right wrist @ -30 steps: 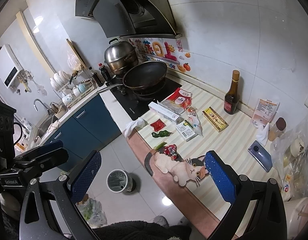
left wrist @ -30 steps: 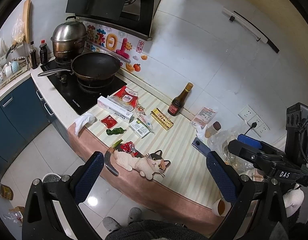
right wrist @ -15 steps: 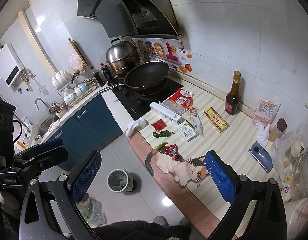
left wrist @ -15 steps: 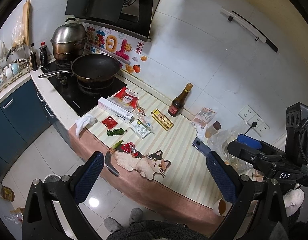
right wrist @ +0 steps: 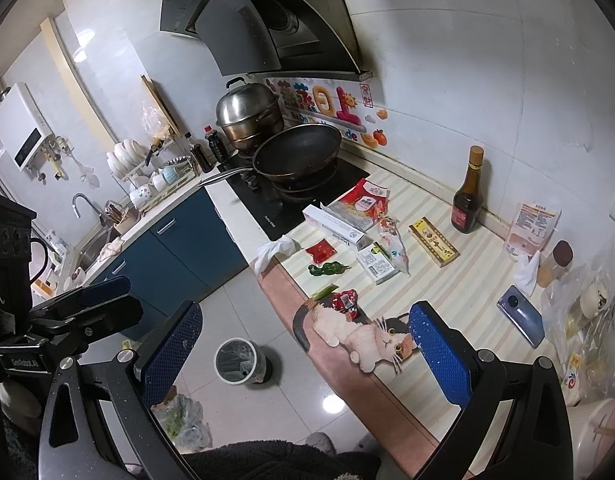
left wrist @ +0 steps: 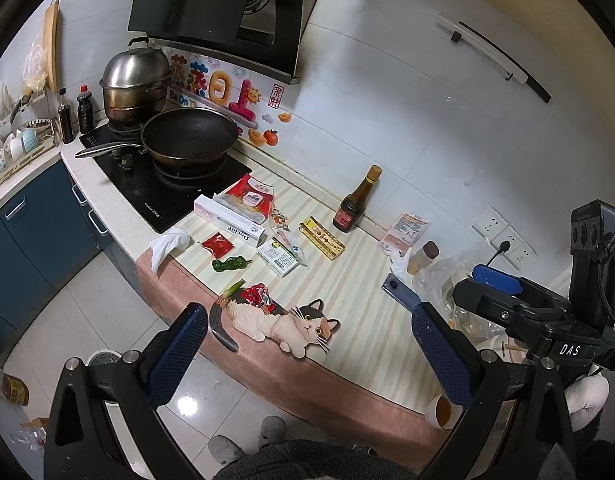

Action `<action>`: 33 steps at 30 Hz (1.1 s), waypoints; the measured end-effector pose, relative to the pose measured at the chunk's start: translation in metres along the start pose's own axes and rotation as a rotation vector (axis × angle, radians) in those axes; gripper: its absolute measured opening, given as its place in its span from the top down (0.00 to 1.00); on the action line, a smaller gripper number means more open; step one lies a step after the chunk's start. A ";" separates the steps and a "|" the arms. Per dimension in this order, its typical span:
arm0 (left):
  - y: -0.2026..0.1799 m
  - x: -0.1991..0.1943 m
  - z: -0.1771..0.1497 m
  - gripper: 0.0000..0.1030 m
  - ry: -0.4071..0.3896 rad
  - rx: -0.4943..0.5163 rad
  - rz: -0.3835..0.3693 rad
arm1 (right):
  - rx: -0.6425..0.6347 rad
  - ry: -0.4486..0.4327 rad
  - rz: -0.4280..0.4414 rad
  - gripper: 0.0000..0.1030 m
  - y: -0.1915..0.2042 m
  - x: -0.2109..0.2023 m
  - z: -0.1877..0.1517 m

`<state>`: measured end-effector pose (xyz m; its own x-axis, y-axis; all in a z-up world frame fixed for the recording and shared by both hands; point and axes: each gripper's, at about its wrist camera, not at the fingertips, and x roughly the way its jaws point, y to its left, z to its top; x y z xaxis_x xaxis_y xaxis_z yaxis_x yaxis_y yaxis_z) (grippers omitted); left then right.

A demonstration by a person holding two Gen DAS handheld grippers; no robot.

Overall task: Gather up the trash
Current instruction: 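Grasp the white tissue with the left gripper while the right gripper grasps the yellow-red spice box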

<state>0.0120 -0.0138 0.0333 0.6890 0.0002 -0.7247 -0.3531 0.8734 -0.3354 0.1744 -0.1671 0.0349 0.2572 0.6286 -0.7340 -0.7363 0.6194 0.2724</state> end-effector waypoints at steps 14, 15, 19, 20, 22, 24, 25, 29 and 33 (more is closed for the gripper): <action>0.038 0.065 0.003 0.00 -0.043 0.096 0.460 | 0.057 -0.016 -0.229 0.00 -0.002 0.040 -0.007; 0.045 0.080 0.003 0.00 -0.026 0.102 0.482 | 0.068 -0.013 -0.252 0.00 -0.006 0.051 -0.008; 0.070 0.131 0.000 0.00 0.039 0.116 0.564 | 0.134 0.016 -0.332 0.00 -0.034 0.104 -0.013; 0.076 0.144 -0.002 0.00 0.064 0.110 0.574 | 0.150 0.030 -0.353 0.00 -0.043 0.120 -0.015; 0.093 0.173 -0.004 0.00 0.113 0.083 0.589 | 0.183 0.066 -0.378 0.00 -0.064 0.153 -0.014; 0.113 0.208 -0.001 0.00 0.166 0.060 0.611 | 0.217 0.118 -0.399 0.00 -0.092 0.191 -0.011; 0.121 0.221 -0.002 0.00 0.182 0.055 0.631 | 0.224 0.134 -0.408 0.00 -0.102 0.205 -0.012; 0.157 0.281 0.013 0.00 0.277 0.023 0.694 | 0.176 0.233 -0.493 0.00 -0.149 0.283 0.001; 0.184 0.339 0.030 0.00 0.377 0.039 0.748 | 0.088 0.374 -0.531 0.00 -0.190 0.360 0.028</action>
<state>0.1999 0.1620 -0.2564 0.0220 0.4295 -0.9028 -0.6061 0.7239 0.3297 0.4240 -0.0450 -0.2641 0.3254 0.0306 -0.9451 -0.5111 0.8466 -0.1486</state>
